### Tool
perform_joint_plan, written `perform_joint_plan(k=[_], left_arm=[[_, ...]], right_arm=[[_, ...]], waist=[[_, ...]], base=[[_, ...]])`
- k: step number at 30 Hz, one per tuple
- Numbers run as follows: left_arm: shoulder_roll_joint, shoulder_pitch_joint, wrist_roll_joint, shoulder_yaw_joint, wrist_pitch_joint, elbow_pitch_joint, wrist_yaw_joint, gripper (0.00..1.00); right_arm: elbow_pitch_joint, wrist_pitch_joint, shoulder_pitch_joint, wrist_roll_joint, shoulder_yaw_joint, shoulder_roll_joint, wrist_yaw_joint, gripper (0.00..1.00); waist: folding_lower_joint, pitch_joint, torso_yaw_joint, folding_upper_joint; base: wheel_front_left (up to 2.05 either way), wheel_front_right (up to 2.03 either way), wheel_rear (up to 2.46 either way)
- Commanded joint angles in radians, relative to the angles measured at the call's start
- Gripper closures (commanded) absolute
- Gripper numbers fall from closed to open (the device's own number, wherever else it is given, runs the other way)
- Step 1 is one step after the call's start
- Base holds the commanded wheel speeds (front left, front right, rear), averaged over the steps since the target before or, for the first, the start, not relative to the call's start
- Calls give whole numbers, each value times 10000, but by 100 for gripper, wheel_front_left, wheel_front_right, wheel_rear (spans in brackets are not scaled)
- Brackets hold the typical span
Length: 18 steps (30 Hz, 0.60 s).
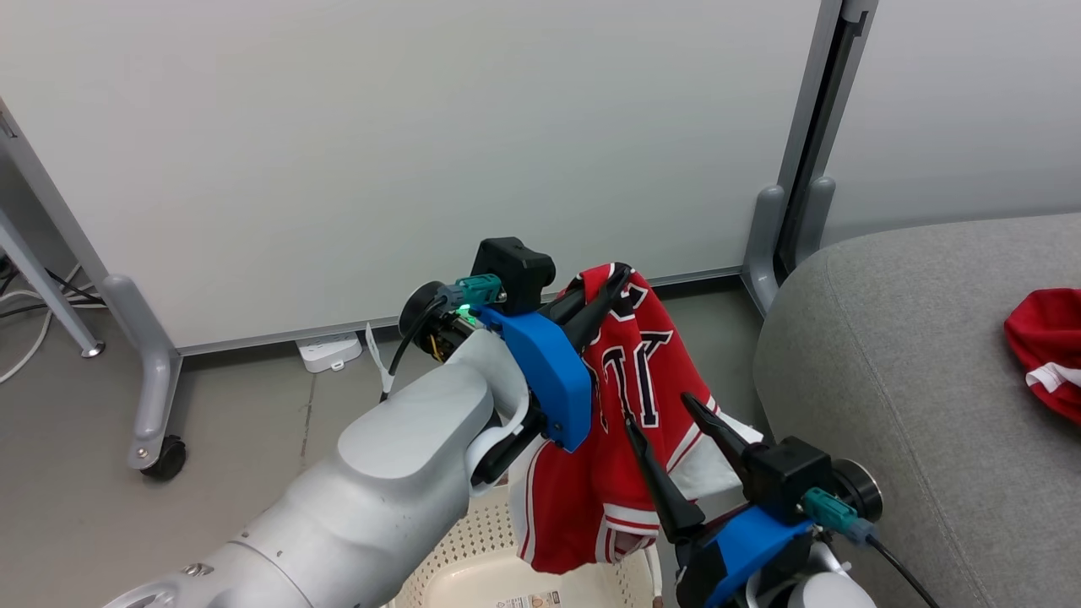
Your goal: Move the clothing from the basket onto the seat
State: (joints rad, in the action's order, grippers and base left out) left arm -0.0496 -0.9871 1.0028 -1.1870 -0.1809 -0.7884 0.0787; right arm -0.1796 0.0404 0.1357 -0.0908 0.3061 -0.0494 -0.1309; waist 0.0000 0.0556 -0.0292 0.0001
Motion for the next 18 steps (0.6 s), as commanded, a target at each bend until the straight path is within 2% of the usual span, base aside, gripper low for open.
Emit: perform_joint_plan(k=[1, 9, 18], left_arm=[[-19, -211, 116, -111, -95, 44, -84, 100], [-19, -331, 457, -500, -204, 326, -145, 100], [-19, -426, 661, -736, -275, 475, -190, 100]], right_arm=[[-181, -119, 339, -89, 189, -18, 3, 0], [-1565, -200, 1529, -812, 717, -14, 3, 0], [-3476, 167, 3000, -1044, 1168, -17, 3, 0]], waist=[[0, -33, 0, -1], [0, -74, 148, -1], [0, -86, 306, -1]], base=[[0, 0, 0], [0, 0, 0], [0, 0, 0]])
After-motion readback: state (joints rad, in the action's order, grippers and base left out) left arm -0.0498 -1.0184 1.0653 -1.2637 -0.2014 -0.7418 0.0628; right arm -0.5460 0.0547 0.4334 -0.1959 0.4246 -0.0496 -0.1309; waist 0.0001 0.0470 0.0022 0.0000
